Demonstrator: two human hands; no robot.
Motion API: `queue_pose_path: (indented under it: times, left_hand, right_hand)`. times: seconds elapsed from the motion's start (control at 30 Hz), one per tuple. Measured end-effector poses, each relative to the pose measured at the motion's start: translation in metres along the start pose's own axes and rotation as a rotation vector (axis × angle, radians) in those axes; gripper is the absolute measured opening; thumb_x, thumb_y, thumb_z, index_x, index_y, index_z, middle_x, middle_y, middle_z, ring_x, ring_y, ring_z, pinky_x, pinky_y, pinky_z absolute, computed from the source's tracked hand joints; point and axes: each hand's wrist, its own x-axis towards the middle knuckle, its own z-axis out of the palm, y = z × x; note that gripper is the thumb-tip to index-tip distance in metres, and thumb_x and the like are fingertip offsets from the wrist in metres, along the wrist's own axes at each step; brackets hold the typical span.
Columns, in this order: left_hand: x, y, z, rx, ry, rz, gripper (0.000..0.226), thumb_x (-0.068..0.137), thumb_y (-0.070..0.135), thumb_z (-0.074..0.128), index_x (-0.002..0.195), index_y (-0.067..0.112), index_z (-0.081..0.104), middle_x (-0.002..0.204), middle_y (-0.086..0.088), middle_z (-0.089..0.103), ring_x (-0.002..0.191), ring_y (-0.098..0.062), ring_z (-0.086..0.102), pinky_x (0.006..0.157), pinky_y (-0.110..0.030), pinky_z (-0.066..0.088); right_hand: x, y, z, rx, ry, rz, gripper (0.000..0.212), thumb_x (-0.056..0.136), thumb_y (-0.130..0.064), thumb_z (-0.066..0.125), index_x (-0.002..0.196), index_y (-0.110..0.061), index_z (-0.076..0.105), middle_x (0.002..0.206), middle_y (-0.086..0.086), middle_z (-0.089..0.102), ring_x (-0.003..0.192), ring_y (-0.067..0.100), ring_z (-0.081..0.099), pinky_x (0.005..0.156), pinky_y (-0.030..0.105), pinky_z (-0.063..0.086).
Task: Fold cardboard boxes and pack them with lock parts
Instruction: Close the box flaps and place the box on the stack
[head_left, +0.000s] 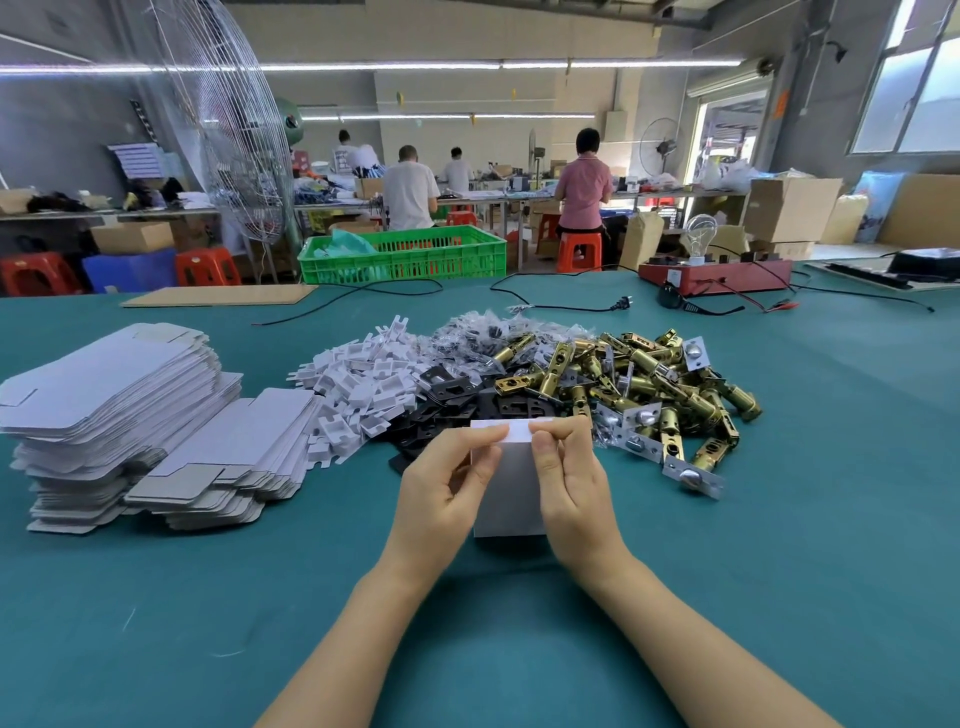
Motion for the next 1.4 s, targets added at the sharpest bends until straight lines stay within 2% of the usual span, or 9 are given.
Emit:
queue_pose_path:
  times: [0.17, 0.3, 0.43, 0.57, 0.67, 0.83, 1.03, 1.3, 1.4]
  left_hand:
    - [-0.008, -0.003, 0.008, -0.019, 0.007, -0.079, 0.030, 0.094, 0.028, 0.056, 0.119, 0.045, 0.054, 0.094, 0.017, 0.064, 0.080, 0.001, 0.058, 0.075, -0.012, 0.043]
    - [-0.008, -0.005, 0.008, -0.115, -0.116, -0.365, 0.067, 0.091, 0.028, 0.064, 0.134, 0.057, 0.021, 0.109, 0.009, 0.066, 0.092, -0.002, 0.067, 0.077, -0.017, 0.052]
    - [-0.007, -0.010, 0.010, -0.067, -0.193, -0.456, 0.057, 0.089, 0.014, 0.071, 0.133, 0.034, 0.041, 0.119, 0.011, 0.063, 0.100, 0.005, 0.063, 0.083, -0.015, 0.050]
    - [-0.007, -0.006, 0.011, -0.217, -0.078, -0.548, 0.041, 0.088, 0.023, 0.072, 0.122, 0.033, 0.052, 0.099, 0.010, 0.073, 0.088, -0.005, 0.070, 0.068, -0.019, 0.053]
    - [-0.002, -0.004, 0.010, -0.252, -0.027, -0.627, 0.041, 0.073, 0.037, 0.069, 0.111, 0.025, 0.063, 0.089, -0.001, 0.075, 0.077, -0.012, 0.070, 0.063, -0.021, 0.051]
    - [0.002, -0.008, 0.007, -0.356, 0.027, -0.669, 0.026, 0.078, 0.024, 0.069, 0.100, 0.010, 0.070, 0.095, -0.009, 0.071, 0.078, -0.017, 0.064, 0.067, -0.029, 0.049]
    - [0.004, -0.001, 0.004, -0.519, -0.081, -0.778, 0.038, 0.100, 0.038, 0.046, 0.110, 0.007, 0.064, 0.074, -0.015, 0.069, 0.053, -0.023, 0.063, 0.046, -0.029, 0.053]
    - [0.009, -0.010, 0.004, -0.530, -0.093, -0.815, 0.050, 0.090, 0.050, 0.051, 0.111, 0.005, 0.061, 0.078, -0.012, 0.073, 0.059, -0.022, 0.067, 0.053, -0.029, 0.057]
    - [0.009, -0.011, 0.005, -0.511, -0.105, -0.817, 0.049, 0.091, 0.047, 0.052, 0.109, 0.003, 0.063, 0.078, -0.011, 0.073, 0.063, -0.022, 0.068, 0.055, -0.028, 0.057]
  right_hand:
    - [-0.002, 0.004, 0.000, -0.030, -0.021, 0.007, 0.008, 0.095, -0.028, 0.046, 0.095, -0.036, 0.045, 0.073, -0.014, 0.051, 0.068, 0.000, 0.052, 0.059, 0.009, 0.038]
    - [-0.003, 0.010, -0.003, -0.057, -0.089, 0.048, 0.017, 0.096, -0.029, 0.051, 0.107, -0.038, 0.043, 0.068, -0.014, 0.043, 0.063, -0.001, 0.048, 0.056, 0.010, 0.035]
    - [0.001, 0.008, -0.005, 0.012, -0.087, 0.175, 0.027, 0.096, -0.028, 0.055, 0.113, -0.047, 0.047, 0.071, -0.003, 0.050, 0.064, 0.005, 0.050, 0.059, 0.018, 0.044]
    - [0.012, 0.003, -0.010, -0.039, -0.034, 0.394, 0.026, 0.094, -0.031, 0.058, 0.118, -0.034, 0.051, 0.115, -0.004, 0.056, 0.099, 0.018, 0.060, 0.084, 0.037, 0.053]
    - [0.022, -0.004, -0.021, -0.328, -0.316, 0.263, 0.065, 0.080, -0.050, 0.070, 0.133, -0.022, 0.044, 0.136, -0.006, 0.036, 0.128, 0.010, 0.035, 0.102, 0.015, 0.027]
    - [0.028, -0.018, -0.029, -0.814, -0.785, -0.016, 0.101, 0.062, -0.067, 0.074, 0.145, -0.035, 0.026, 0.134, 0.007, 0.035, 0.124, 0.023, 0.030, 0.108, 0.037, 0.029]
    - [0.045, -0.024, -0.072, -0.648, -0.719, 0.350, 0.087, 0.062, -0.061, 0.075, 0.136, -0.040, 0.033, 0.115, 0.000, 0.036, 0.105, 0.021, 0.040, 0.075, 0.030, 0.038]
    - [0.041, 0.004, -0.199, -0.908, -0.201, 0.740, 0.113, 0.029, -0.070, 0.062, 0.134, -0.036, 0.036, 0.106, 0.003, 0.033, 0.112, 0.029, 0.036, 0.083, 0.037, 0.038]
    - [0.029, 0.020, -0.212, -0.920, -0.146, 0.866, 0.103, 0.041, -0.063, 0.069, 0.135, -0.033, 0.037, 0.111, 0.008, 0.035, 0.112, 0.031, 0.035, 0.087, 0.038, 0.037]
